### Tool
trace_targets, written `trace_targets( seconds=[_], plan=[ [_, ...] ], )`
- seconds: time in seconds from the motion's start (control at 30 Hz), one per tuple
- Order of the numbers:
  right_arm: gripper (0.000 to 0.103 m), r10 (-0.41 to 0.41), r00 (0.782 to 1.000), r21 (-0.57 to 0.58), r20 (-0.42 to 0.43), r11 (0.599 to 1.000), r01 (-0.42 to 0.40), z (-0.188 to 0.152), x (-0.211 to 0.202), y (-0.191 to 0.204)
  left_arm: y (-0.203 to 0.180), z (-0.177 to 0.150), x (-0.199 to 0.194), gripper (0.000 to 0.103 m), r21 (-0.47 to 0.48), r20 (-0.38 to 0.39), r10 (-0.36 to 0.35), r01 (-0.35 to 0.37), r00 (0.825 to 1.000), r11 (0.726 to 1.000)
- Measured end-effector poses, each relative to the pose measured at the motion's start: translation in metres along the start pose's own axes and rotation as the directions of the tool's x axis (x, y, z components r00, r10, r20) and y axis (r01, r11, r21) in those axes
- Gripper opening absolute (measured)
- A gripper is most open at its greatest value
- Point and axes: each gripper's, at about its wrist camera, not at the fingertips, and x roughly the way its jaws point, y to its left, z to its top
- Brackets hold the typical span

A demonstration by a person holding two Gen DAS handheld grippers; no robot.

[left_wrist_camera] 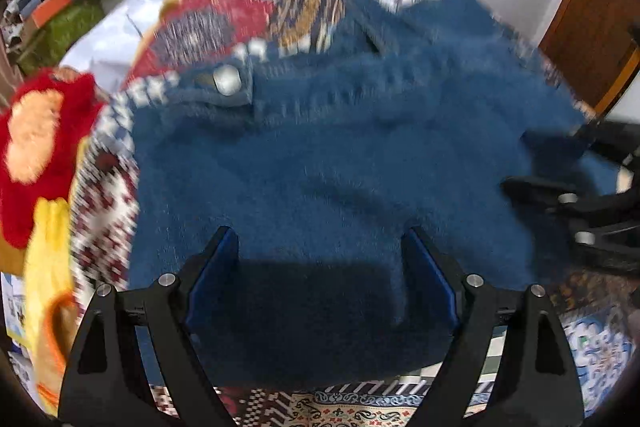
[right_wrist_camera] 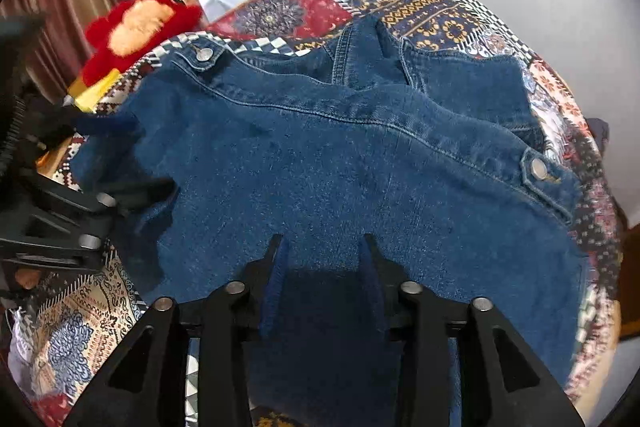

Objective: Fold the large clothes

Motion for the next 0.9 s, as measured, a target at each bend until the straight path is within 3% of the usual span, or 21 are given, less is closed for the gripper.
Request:
trace_targets(
  seconds=[0.03, 0.1, 0.2, 0.33, 0.63, 0.7, 0.77, 0.9],
  plan=[
    [0.080, -0.052, 0.998, -0.023, -0.025, 0.998, 0.051, -0.003, 0.003, -0.003, 0.000, -0.003, 0.003, 0.086, -0.005, 0.003, -0.006, 0.006, 1.000, 1.000],
    [0.089, -0.073, 0.997, -0.029, -0.015, 0.997, 0.072, -0.011, 0.001, -0.010, 0.004, -0.007, 0.004, 0.088, -0.023, 0.013, -0.020, 0.020, 1.000, 1.000],
    [0.089, -0.044, 0.999, -0.001, -0.004, 0.999, 0.043, -0.025, -0.004, -0.025, 0.007, -0.011, 0.002, 0.089, -0.021, 0.010, -0.004, 0.004, 1.000, 1.000],
    [0.089, -0.081, 0.997, 0.036, -0.006, 0.996, 0.081, -0.042, -0.012, -0.045, 0.015, -0.021, -0.003, 0.091, -0.017, 0.010, 0.047, -0.047, 0.999, 0.999],
    [0.089, -0.109, 0.994, 0.221, -0.017, 0.969, 0.110, -0.081, -0.041, -0.108, 0.058, -0.054, -0.026, 0.091, -0.117, -0.003, 0.184, -0.183, 0.983, 0.976],
    [0.090, -0.138, 0.990, 0.273, -0.026, 0.952, 0.139, -0.093, -0.047, -0.124, 0.069, -0.064, -0.029, 0.091, -0.169, -0.015, 0.164, -0.164, 0.986, 0.972],
    [0.093, -0.112, 0.993, 0.337, -0.027, 0.935, 0.114, -0.104, -0.051, -0.139, 0.081, -0.075, -0.032, 0.091, -0.243, -0.020, 0.108, -0.109, 0.994, 0.964],
    [0.093, -0.031, 0.999, 0.527, -0.040, 0.849, 0.047, -0.134, -0.058, -0.173, 0.088, -0.093, -0.041, 0.091, -0.297, -0.016, 0.110, -0.109, 0.994, 0.949]
  ],
)
